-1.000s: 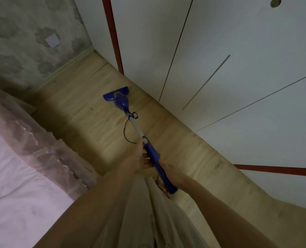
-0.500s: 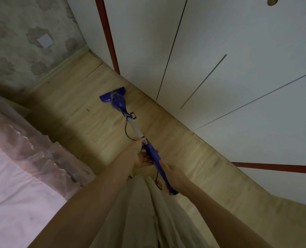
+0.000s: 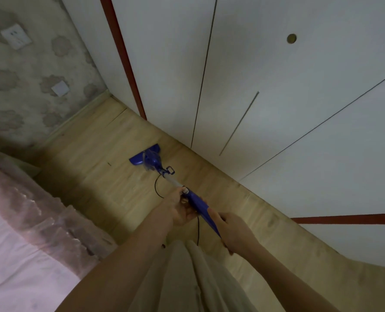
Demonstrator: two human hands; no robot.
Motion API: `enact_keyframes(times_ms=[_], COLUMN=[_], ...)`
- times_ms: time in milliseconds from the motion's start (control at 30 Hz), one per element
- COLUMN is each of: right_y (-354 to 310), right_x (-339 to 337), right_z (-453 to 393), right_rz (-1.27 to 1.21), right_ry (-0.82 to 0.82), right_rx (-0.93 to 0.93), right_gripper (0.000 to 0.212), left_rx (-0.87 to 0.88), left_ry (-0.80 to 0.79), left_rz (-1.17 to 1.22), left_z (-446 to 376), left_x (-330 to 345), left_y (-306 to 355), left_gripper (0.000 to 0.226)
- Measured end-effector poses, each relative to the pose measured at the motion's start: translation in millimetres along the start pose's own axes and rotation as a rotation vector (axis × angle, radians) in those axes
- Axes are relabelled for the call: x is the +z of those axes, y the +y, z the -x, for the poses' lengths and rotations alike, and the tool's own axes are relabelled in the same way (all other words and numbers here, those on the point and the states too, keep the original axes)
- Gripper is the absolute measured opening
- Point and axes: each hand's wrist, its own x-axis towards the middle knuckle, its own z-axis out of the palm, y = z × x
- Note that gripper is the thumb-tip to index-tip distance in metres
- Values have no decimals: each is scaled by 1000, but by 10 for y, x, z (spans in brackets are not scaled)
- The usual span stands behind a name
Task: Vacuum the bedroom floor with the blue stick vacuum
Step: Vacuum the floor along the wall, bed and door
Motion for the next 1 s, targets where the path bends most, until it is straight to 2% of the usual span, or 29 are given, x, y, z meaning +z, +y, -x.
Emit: enact_keyframes(times_ms=[167,333,433,567,667,733,833,933,1000], right_y=[61,77,-101,-580,-976,-1274,-1766,-2253,-2546], right_x=[-35,-30,-201,-476,-623,-723,-897,-1017,-1052], right_z=[114,231,272,211,135,36,-170,-397,-530], right_rz=[110,-42,-120,-236,-357,-532,-757,-793,-699], right_ry=[97,-31,-69,52,154,140,83,61,100], right_rx=[36,53,-36,-183,-238,-192,-63,-3,5], right_gripper=[52,48,40,28,26,18,15,19,27], left_rx=[25,109,249,402,461,460,506,547,556], left_ry=[50,53,28,-18,-28,-58,-77,-66,-78], left_rz=[166,212,153,66,1,16,64,111,146], left_z=[99,206,354,594,785,897,987,1002,1010], left_x=[247,246,200,184,211,224,256,242,176], left_y=[-209,-330,-171,237,607,845,1225,1628,1879], left_gripper=[19,20,16,26,18,14,23,35,43])
